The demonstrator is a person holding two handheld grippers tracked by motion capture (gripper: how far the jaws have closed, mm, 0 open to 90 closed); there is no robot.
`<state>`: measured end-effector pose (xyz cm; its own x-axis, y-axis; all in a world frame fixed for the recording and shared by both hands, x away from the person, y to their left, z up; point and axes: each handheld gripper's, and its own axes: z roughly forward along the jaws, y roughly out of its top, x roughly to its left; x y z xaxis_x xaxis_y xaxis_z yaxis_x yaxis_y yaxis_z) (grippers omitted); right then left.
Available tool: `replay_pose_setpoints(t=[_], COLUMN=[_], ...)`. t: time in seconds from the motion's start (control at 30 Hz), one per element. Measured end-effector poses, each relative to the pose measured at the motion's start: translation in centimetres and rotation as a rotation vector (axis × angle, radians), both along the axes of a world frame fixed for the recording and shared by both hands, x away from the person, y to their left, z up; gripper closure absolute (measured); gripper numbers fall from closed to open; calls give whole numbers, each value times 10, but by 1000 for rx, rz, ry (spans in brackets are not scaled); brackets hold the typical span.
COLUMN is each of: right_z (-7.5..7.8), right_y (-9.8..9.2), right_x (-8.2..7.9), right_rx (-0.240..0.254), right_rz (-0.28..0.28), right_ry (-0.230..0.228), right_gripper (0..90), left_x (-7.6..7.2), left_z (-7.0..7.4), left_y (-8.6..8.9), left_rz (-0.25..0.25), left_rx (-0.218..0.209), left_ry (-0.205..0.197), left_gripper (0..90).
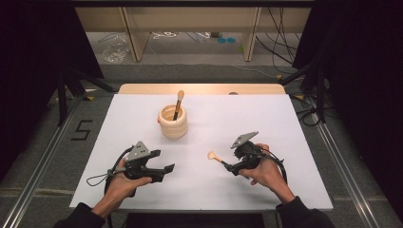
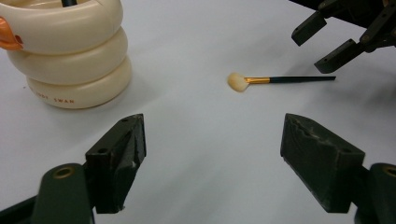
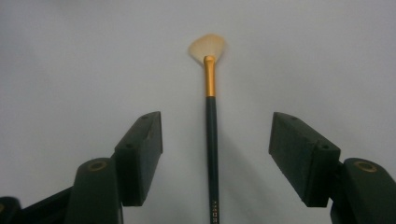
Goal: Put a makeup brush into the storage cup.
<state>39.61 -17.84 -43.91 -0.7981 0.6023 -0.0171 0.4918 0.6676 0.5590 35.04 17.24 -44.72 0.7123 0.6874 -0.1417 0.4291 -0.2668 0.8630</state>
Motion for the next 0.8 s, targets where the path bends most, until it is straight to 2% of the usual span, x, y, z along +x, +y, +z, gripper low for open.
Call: replay_pose_setpoints(t=[0.03,0.07,0.17,0.23,0.27,0.33,0.47,0.67,0.8], right_z=[-1,-1,-1,-1,0,-1,-2,-2,-1], right_y=[1,1,3,4,6,7,11,20,21], right_x=[1,2,7,8,10,13,16,23,27], right_rx=[-10,-4,-32,-41,-51,-60,-83,-133,-148], right_rz=[-10,0,15,24,21,34,54,95,93], right_ry=[0,5,31,32,51,54,93,105,112], right_gripper=[367,369,386,390,401,408,438,473,482], left_x=[0,0,0,0,0,0,0,0,0], left_z=[0,0,0,0,0,0,0,1,1], left_y=[0,0,0,0,0,0,1,0,1], left_rz=[-1,-1,3,4,4,4,2,1,2], left_rx=[0,0,1,1,1,1,2,0,1], left_ry=[0,0,-2,-1,-2,-2,-1,-1,-2], left_gripper=[225,224,224,224,224,225,225,225,225])
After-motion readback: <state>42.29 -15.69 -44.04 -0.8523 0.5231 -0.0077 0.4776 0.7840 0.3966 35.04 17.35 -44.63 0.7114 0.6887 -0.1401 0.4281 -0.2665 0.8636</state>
